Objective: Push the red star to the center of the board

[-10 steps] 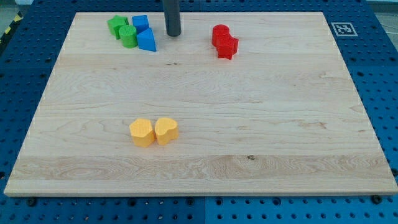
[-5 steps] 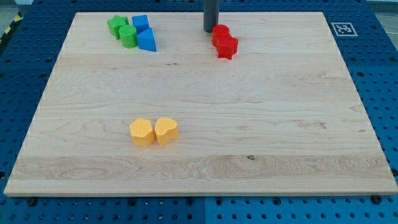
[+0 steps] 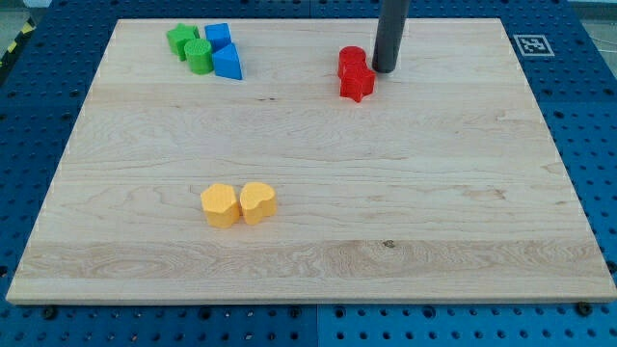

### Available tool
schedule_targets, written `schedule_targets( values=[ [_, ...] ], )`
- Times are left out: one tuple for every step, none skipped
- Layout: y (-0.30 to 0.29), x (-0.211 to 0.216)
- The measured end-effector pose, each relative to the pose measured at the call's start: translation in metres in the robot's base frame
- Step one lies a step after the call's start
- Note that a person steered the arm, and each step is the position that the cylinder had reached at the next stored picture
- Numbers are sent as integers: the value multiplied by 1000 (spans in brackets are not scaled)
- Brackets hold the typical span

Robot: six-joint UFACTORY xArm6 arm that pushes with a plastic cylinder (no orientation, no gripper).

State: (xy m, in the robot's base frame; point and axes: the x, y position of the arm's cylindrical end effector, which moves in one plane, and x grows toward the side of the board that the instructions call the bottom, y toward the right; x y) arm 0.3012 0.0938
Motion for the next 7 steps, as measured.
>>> schedule_targets(
  values=[
    [-17,0],
    [-27,3],
    [-29,23],
    [-36,28],
    [-53,22],
    [-63,28],
    [-43,45]
  ],
)
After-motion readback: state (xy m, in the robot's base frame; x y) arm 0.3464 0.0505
